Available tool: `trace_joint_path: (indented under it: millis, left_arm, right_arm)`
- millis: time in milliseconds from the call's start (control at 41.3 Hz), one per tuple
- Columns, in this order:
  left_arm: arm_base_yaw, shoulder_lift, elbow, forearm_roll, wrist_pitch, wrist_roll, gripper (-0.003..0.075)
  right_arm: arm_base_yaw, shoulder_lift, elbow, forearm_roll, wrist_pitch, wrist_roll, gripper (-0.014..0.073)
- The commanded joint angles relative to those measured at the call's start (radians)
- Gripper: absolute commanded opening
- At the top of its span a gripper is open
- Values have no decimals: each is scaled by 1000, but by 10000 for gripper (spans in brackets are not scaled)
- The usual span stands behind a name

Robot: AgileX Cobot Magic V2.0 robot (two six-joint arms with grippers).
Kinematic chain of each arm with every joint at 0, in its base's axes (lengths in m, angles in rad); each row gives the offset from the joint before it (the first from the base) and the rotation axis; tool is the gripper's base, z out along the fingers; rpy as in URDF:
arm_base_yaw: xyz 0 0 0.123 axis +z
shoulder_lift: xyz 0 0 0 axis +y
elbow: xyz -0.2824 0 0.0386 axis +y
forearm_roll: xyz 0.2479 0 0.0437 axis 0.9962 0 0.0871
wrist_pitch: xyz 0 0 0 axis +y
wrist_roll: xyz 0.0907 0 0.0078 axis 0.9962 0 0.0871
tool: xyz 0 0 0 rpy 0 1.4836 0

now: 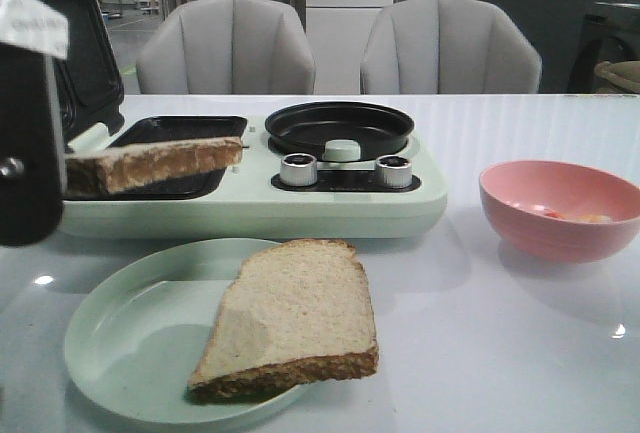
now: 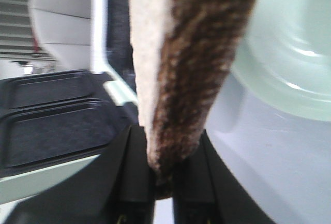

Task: Make breakfast with bread and shrimp
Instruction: 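Lift the bread slice and lower it onto the sandwich maker plate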

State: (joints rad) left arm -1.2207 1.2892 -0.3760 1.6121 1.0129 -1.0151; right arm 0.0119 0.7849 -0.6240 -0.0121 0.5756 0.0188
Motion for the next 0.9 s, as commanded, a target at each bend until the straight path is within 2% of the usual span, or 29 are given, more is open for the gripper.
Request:
trace_joint_path:
  millis: [0,145,242,605,726,872]
  left_arm:
    - [-24,-65,-17,72,122,15,101]
    - [7,-98,-46,90,109,72,101]
    - [67,-98,-79,106,27,110,101]
    - [495,-63,-312,106,-380,263,101]
    - [593,13,-405,106,-418,309,101]
    - [643,136,-513,106,-419,383,101]
  right_arm:
    - [-4,0,-36,-8,-63,-4,549]
    - [-4,0,-36,-8,-63,-4,549]
    - [-4,0,-36,-8,-63,-4,549]
    - [-4,0,-36,-8,-63,-4,549]
    - [-4,0,-36,-8,-63,-4,549]
    - [-4,0,-36,-8,-63,-4,549]
